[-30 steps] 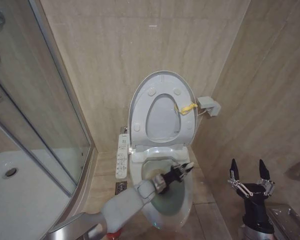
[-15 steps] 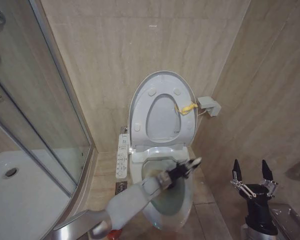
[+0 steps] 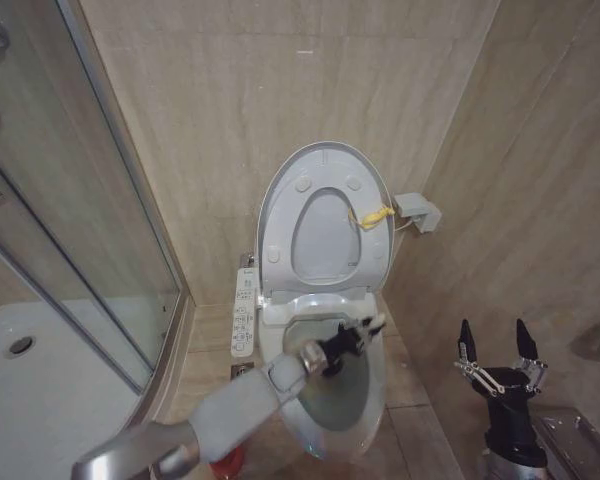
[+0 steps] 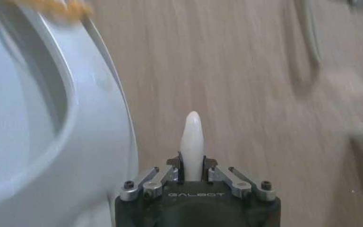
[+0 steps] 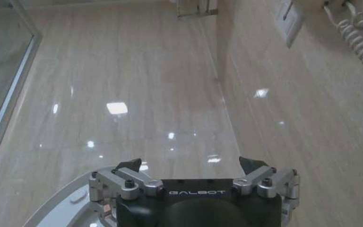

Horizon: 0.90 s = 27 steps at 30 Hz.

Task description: Open the toilet lid, clean the toilet bowl with a toilet brush, close the toilet lid, and flush.

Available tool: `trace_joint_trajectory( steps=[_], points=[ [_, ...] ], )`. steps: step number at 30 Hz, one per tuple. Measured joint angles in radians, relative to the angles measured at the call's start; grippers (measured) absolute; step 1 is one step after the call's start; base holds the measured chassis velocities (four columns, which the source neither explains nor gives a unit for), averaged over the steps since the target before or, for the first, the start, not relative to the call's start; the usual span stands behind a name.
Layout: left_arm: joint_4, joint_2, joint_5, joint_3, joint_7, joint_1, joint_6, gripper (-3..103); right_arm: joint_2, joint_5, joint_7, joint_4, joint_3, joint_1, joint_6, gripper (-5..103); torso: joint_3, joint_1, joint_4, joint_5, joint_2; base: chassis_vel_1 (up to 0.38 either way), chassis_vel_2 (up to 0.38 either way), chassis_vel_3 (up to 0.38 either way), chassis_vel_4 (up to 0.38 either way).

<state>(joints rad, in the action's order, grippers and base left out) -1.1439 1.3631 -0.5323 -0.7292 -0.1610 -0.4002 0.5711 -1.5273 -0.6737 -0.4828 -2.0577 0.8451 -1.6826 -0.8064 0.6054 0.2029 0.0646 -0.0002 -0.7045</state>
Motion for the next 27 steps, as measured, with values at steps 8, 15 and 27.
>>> trace_joint_trajectory(
  steps=[8, 15, 27],
  points=[
    [-0.229, -0.111, -0.197, -0.067, 0.048, 0.07, -0.11, 21, 0.006, 0.003, 0.003, 0.016, -0.002, 0.02, 0.001, 100, 0.0, 0.0, -0.0005, 0.0001, 0.0, 0.0, 0.0, 0.0, 0.0],
    [-0.437, -0.249, -0.257, -0.088, 0.073, 0.096, -0.166, 21, 0.01, 0.003, 0.005, 0.046, -0.005, 0.048, 0.002, 100, 0.0, 0.0, -0.0004, 0.0, 0.0, 0.0, 0.0, 0.0, 0.0],
    [-0.595, -0.442, -0.294, -0.061, 0.065, 0.067, -0.182, 21, 0.024, 0.009, 0.023, 0.087, -0.023, 0.095, 0.009, 100, 0.0, 0.0, -0.0005, 0.0, 0.0, 0.0, 0.0, 0.0, 0.0]
  ],
)
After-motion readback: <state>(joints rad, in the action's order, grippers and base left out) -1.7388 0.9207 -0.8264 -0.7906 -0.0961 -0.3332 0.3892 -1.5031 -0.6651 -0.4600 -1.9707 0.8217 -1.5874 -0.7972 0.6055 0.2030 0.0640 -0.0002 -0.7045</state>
